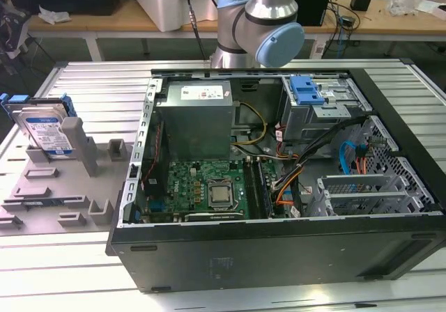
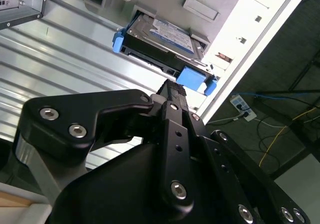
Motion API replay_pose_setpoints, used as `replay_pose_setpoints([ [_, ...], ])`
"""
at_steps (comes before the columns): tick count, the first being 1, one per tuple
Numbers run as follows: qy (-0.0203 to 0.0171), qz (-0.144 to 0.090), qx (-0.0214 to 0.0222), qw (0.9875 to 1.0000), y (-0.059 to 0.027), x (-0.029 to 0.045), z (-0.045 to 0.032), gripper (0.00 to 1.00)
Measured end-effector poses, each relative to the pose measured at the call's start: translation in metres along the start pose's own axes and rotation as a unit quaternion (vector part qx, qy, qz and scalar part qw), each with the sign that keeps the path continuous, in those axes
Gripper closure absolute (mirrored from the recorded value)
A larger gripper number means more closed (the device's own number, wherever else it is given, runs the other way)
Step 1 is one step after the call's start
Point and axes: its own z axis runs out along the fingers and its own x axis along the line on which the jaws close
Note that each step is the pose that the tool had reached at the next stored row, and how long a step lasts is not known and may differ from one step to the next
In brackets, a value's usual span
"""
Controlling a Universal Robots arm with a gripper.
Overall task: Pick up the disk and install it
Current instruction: 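Pick up the disk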
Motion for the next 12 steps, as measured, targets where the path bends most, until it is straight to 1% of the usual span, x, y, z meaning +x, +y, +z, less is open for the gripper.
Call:
replay_pose_setpoints([
  [6, 0.0003, -0.005, -0.0001, 1.0, 0.0, 0.0, 0.0, 0.89],
  [12, 0.0005, -0.01, -0.0002, 1.0, -0.0001, 0.0, 0.0, 0.52],
])
